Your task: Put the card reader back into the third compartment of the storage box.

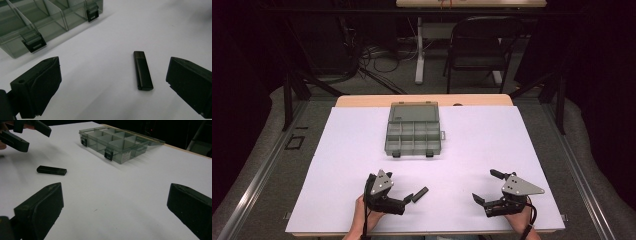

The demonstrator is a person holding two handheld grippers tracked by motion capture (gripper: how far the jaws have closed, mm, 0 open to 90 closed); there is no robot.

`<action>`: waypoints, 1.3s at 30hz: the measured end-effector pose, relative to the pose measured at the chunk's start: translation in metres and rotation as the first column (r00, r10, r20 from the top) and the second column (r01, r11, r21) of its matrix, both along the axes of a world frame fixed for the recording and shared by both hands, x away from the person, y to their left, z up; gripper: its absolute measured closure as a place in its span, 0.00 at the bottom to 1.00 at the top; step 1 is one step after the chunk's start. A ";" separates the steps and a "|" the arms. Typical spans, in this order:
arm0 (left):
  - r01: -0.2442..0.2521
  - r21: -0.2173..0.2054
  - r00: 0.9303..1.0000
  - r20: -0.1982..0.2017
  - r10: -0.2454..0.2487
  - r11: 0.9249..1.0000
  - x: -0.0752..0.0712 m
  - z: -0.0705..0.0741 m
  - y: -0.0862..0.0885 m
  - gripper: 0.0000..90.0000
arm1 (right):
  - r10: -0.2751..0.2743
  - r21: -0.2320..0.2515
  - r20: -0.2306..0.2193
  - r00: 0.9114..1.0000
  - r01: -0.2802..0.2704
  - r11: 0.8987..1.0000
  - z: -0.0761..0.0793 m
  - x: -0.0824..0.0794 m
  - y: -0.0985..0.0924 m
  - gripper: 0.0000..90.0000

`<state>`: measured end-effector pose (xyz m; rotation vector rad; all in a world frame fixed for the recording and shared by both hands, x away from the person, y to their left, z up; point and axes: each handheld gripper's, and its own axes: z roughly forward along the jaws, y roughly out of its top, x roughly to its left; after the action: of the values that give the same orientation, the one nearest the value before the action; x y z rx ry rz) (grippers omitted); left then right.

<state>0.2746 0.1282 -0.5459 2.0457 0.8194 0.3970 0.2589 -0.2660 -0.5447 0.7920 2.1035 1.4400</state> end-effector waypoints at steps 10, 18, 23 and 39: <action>-0.013 0.056 1.000 -0.027 0.015 0.998 -0.003 -0.003 -0.014 0.00 | 0.000 -0.004 0.000 1.000 0.000 1.000 0.001 0.000 0.003 0.00; -0.011 0.075 0.999 -0.051 0.015 0.997 -0.004 -0.007 -0.028 0.01 | 0.002 -0.006 -0.011 1.000 -0.002 1.000 -0.001 0.003 0.002 0.00; -0.006 0.093 0.998 -0.061 0.012 0.996 -0.005 -0.009 -0.033 0.08 | -0.002 -0.007 -0.014 1.000 0.002 1.000 -0.001 0.002 0.001 0.00; 0.033 0.123 0.995 -0.098 -0.021 0.992 -0.008 -0.013 -0.045 0.57 | -0.007 -0.018 -0.011 1.000 0.006 1.000 -0.002 0.001 0.000 0.01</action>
<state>0.2664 0.0834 -0.5589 2.2041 0.8418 0.3441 0.2602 -0.2661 -0.5463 0.8015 2.1172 1.4150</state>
